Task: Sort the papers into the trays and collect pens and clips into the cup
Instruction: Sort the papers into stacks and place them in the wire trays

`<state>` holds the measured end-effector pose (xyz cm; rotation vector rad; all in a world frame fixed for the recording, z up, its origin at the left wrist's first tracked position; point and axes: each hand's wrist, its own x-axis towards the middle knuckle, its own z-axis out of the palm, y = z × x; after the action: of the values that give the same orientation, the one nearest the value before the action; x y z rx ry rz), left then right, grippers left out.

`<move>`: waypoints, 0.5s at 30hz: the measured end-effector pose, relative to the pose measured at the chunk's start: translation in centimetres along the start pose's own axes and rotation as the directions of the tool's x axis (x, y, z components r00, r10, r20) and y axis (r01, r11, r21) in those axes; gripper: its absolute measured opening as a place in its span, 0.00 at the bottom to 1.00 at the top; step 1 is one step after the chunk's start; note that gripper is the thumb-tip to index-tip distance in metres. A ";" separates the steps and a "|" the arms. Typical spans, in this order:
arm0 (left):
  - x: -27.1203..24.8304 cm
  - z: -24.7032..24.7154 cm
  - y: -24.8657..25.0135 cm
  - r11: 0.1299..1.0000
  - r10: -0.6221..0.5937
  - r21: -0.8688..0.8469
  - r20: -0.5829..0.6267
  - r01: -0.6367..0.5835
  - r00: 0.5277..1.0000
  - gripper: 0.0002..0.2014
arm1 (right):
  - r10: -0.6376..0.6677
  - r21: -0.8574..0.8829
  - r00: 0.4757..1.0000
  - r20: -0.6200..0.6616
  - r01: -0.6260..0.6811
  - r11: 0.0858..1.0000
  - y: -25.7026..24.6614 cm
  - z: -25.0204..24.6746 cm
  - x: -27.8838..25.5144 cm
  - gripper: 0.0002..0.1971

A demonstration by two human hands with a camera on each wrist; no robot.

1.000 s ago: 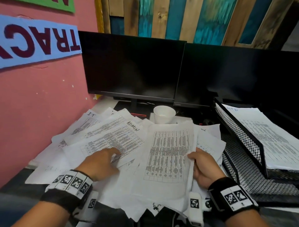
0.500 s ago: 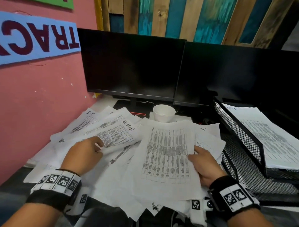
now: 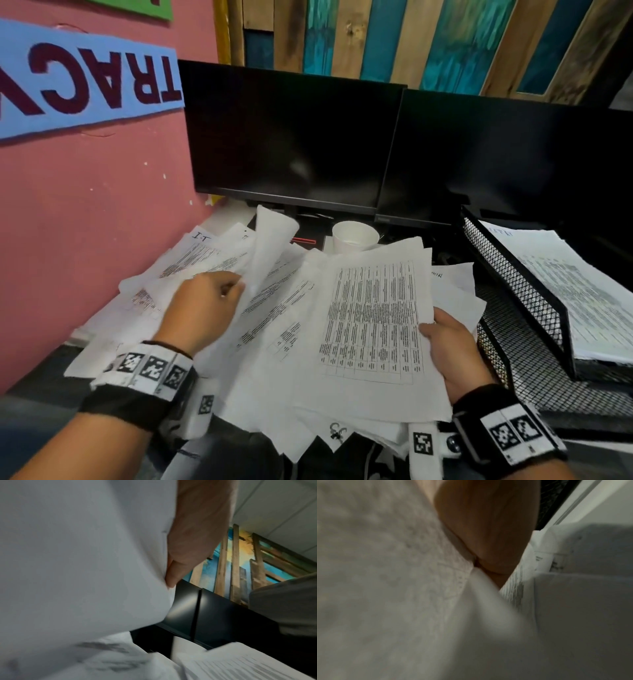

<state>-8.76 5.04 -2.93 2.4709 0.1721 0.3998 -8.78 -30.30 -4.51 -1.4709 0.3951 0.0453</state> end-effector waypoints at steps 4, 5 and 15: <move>-0.7 3.3 4.3 0.991 0.117 -0.081 0.109 -0.109 0.987 0.11 | -0.019 0.051 0.999 0.033 0.017 0.999 0.1 1.8 -0.9 0.23; -1.0 4.1 5.6 0.986 0.145 -0.098 0.134 -0.132 0.980 0.12 | -0.024 0.057 0.999 0.048 0.022 0.998 0.1 2.3 -1.2 0.23; -5.0 10.5 13.0 0.914 0.356 -0.366 0.517 -0.174 0.779 0.15 | -0.093 0.129 0.990 0.103 0.079 0.988 1.0 2.8 -1.3 0.15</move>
<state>-9.74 -12.34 -4.35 2.1948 -0.4716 -0.2154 -9.58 -27.22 -4.96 -1.3541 0.2409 0.0313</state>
